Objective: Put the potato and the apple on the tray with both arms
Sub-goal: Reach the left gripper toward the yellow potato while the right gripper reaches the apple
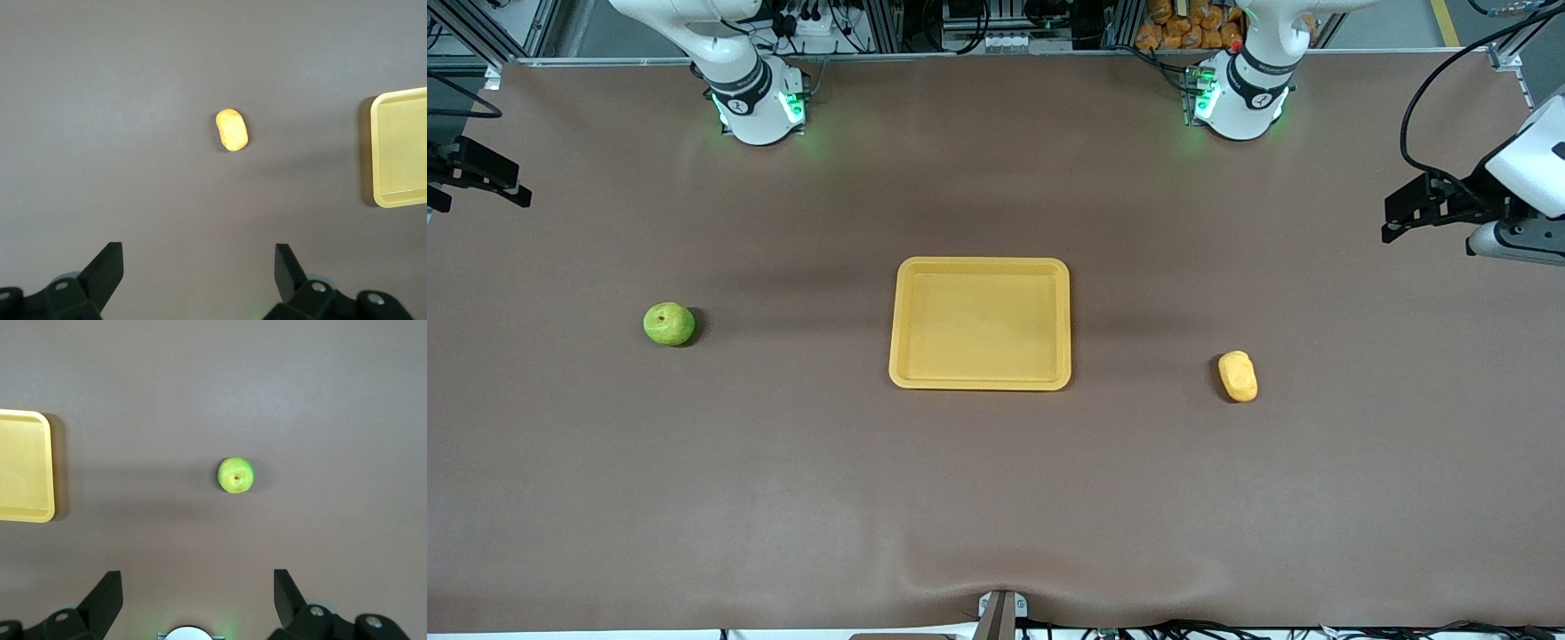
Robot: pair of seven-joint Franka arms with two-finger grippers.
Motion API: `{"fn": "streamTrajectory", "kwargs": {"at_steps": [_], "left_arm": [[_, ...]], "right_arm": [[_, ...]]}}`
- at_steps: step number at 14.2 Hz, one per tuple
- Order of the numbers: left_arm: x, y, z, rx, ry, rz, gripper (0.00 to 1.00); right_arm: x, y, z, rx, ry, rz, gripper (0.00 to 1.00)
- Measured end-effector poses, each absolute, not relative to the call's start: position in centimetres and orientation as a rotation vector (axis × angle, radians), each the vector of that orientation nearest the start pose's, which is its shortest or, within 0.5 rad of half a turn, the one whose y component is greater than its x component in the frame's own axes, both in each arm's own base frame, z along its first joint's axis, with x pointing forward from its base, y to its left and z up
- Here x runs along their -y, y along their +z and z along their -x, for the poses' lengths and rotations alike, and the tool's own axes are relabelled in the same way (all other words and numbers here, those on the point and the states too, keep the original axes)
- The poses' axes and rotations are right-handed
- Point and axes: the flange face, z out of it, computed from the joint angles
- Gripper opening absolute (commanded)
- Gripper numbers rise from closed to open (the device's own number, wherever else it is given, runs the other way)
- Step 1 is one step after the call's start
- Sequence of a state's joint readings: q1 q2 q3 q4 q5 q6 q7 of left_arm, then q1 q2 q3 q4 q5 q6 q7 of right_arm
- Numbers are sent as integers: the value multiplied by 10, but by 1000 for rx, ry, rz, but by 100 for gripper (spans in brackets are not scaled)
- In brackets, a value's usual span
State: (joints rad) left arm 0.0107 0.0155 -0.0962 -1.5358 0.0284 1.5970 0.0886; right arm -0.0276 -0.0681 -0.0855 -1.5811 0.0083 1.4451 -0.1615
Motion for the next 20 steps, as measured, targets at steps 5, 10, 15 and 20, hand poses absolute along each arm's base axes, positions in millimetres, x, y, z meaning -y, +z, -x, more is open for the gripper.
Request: {"fn": "streamTrajectory", "kwargs": {"at_steps": [5,10,15,20], "left_arm": [[42,626,-556,-262,17,3104,100],[25,572,-562,-202,298,3102,100],[39,510,-586,-144,393,3096,100],[47,438,-602,-157,232,3120,100]], "right_arm": [[62,645,-517,70,104,3116,100],[65,631,-525,62,142,3113,100],[67,621,-530,56,172,3111,100],[67,607,-538,57,211,3107,100]]}}
